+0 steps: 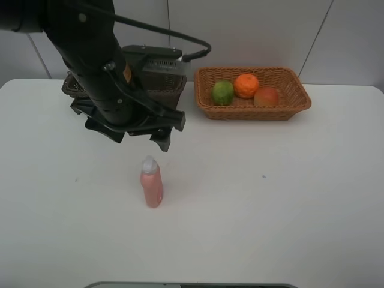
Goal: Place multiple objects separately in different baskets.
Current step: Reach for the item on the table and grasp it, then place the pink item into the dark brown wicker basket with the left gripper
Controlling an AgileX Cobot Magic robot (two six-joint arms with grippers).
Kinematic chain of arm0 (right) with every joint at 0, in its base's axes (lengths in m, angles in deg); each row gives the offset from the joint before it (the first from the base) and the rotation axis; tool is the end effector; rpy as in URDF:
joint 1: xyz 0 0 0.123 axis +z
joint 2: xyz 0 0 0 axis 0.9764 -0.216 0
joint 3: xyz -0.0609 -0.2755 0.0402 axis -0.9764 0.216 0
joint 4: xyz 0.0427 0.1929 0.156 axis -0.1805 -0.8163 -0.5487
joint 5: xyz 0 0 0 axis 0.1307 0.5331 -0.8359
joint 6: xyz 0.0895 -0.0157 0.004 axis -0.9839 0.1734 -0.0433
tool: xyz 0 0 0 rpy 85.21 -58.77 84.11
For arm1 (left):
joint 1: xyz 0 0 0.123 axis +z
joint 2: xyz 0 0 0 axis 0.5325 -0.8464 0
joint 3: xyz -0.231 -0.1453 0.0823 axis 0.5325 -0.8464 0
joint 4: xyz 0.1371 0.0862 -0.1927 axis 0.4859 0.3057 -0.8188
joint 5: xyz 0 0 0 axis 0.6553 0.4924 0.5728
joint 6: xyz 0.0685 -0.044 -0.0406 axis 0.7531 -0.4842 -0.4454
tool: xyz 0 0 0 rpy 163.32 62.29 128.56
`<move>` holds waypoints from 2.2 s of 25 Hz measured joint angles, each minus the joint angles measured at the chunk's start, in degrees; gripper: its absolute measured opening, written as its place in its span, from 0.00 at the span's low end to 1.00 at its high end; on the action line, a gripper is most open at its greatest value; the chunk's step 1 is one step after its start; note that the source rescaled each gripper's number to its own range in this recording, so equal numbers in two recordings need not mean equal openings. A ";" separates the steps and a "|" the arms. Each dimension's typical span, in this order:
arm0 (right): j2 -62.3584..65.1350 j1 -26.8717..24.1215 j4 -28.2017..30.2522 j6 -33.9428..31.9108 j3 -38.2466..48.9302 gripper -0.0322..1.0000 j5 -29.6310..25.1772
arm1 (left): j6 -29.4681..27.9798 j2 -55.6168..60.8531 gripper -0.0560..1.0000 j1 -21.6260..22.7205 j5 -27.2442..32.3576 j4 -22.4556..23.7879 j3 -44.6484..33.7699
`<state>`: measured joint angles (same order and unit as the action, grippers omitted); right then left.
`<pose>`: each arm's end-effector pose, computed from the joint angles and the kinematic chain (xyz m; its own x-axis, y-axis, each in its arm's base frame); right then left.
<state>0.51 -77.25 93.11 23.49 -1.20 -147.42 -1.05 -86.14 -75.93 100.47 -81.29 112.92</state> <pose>-0.0079 -0.0054 0.2829 -0.4351 0.0029 -0.9004 0.0498 0.9985 -0.0208 0.2348 -0.2172 0.2144 -0.9363 0.2285 -0.2667 0.2580 0.9628 -0.0807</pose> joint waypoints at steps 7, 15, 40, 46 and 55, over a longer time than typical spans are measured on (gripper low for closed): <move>0.00 0.00 0.00 0.00 0.00 1.00 0.00 | -0.06 -0.08 1.00 -1.76 -2.86 -0.56 -3.10; 0.00 0.00 0.00 0.00 0.00 1.00 0.00 | -0.06 -5.54 1.00 -1.87 -3.20 -1.53 -3.16; 0.00 0.00 0.00 0.00 0.00 1.00 0.00 | 3.88 -10.42 0.46 -1.87 -5.32 -4.37 -3.21; 0.00 0.00 0.00 0.00 0.00 1.00 0.00 | 3.88 -10.42 0.46 -1.87 -5.01 -4.37 -3.21; 0.00 0.00 0.00 0.00 0.00 1.00 0.00 | 3.88 -10.42 0.46 -1.87 -5.00 -4.37 -3.21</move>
<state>0.51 -77.25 93.11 23.49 -1.20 -147.42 2.83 -96.56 -77.81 95.48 -85.65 109.71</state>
